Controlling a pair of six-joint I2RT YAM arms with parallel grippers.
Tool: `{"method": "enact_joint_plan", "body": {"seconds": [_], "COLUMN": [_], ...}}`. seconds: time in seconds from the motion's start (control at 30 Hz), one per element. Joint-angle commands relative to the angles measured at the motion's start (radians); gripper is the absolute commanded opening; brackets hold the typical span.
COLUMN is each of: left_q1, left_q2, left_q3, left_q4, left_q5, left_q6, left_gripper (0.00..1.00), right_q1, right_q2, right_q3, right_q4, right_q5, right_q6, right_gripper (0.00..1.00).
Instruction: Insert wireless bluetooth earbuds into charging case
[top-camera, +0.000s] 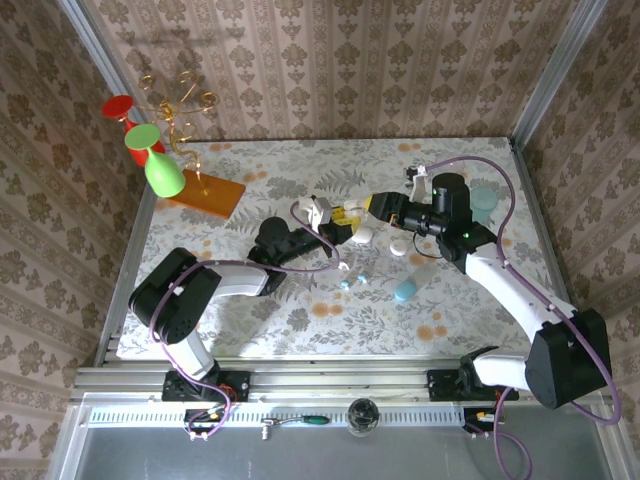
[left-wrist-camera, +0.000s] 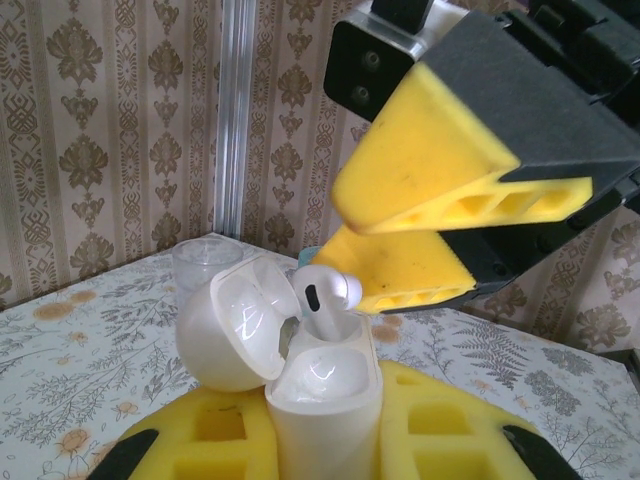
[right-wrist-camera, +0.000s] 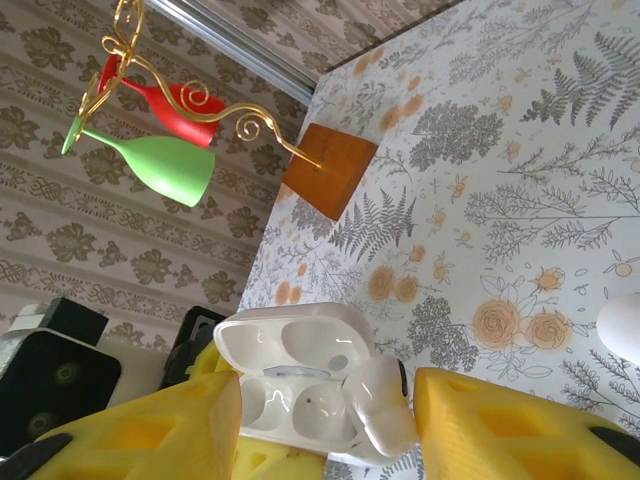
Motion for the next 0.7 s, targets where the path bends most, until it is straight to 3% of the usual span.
{"method": "enact_joint_plan", "body": {"seconds": [0.0,0.37,0.67], "left_q1": [0.002,0.004,0.004], "left_q2": [-0.015,-0.002,0.013], "left_q3": [-0.006,-0.004,0.01], "left_q4": [0.05,0.05,0.049], "left_q5": [0.012,0.008,0.015], "left_q6": [-0.012,-0.013,-0.019], "left_gripper": [0.0,0.0,0.0], "right_q1": [0.004,0.005,0.012], "right_q2": [-0.025,-0.007,0.0], "right_q3": [0.013,0.021,0.031], "right_q4": [-0.034,-0.034,-0.044], "right_q5": [0.019,-0.061,-0.087], "right_q6": [-0.026,-0.011,-0.009], "right_gripper": [0.48,0.34,0.34]}}
